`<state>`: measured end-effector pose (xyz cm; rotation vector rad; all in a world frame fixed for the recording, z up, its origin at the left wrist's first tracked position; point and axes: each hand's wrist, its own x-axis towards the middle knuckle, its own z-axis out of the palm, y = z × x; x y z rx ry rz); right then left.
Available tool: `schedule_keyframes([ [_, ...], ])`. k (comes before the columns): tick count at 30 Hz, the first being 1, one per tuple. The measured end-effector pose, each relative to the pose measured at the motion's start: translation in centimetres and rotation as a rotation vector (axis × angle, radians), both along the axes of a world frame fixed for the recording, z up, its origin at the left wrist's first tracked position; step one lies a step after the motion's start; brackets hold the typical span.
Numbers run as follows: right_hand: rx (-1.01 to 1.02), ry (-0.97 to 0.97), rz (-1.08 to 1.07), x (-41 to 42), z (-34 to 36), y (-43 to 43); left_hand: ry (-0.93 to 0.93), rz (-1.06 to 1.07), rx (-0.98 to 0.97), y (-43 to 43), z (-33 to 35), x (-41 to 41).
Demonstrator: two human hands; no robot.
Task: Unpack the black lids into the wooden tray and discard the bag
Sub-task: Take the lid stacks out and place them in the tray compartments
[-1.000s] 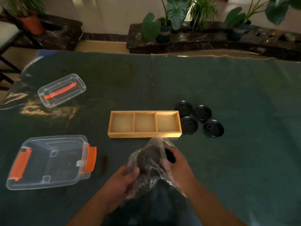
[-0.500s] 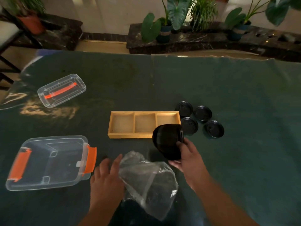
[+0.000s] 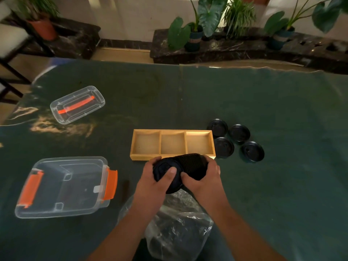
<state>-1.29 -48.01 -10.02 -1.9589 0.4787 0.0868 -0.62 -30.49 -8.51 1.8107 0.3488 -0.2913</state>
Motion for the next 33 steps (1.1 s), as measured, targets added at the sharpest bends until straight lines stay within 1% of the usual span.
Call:
schedule_keyframes([
  [2,0.074,0.007,0.006,0.1,-0.3,-0.1,-0.023,0.019,0.013,1.0,-0.7,0.1],
  [3,0.144,0.011,-0.006,0.2,-0.5,-0.1,-0.038,0.036,0.000,1.4,-1.1,0.1],
  [5,0.343,0.040,-0.035,0.4,-0.9,-0.2,-0.037,0.071,-0.062,2.0,-1.2,0.2],
  [8,0.601,0.105,-0.061,0.5,-1.2,0.0,0.015,0.076,-0.205,2.3,-0.8,0.0],
  [11,0.879,0.155,-0.127,0.4,-1.3,0.4,0.033,0.055,-0.203,2.3,0.1,0.0],
  [13,0.971,0.188,-0.113,0.2,-1.4,0.6,0.008,0.024,-0.184,2.3,0.5,0.4],
  [15,1.015,0.198,-0.095,0.1,-1.4,0.7,-0.019,0.014,-0.136,2.4,0.5,0.6],
  [17,1.052,0.198,-0.094,0.1,-1.4,0.7,-0.037,0.073,-0.069,2.4,-0.2,0.8],
  [20,0.995,0.172,-0.088,0.2,-1.5,0.6,-0.018,0.088,0.043,2.1,-0.1,1.1],
  [21,0.959,0.156,-0.089,0.3,-1.5,0.6,0.034,0.109,0.004,1.9,0.4,1.1],
  [22,0.904,0.142,-0.072,0.3,-1.4,0.7,0.127,0.152,-0.110,1.8,1.0,1.1],
  [23,0.822,0.133,-0.035,0.4,-1.2,0.8,0.250,0.197,-0.263,1.6,1.5,1.1],
  [24,0.735,0.127,0.019,0.5,-1.0,0.9,0.342,0.202,-0.381,1.5,1.8,1.0],
  [25,0.672,0.120,0.068,0.6,-0.6,1.1,0.367,0.157,-0.422,1.6,1.9,0.9],
  [27,0.643,0.117,0.143,1.2,0.1,1.5,0.351,0.095,-0.409,1.6,1.9,0.7],
  [30,0.669,0.140,0.211,2.6,0.9,2.0,0.320,0.069,-0.387,2.4,1.4,0.9],
  [32,0.717,0.166,0.237,3.4,1.0,2.4,0.309,0.043,-0.363,3.7,0.8,1.4],
  [33,0.754,0.182,0.241,3.8,1.0,2.7,0.299,0.040,-0.385,4.5,0.5,1.7],
])
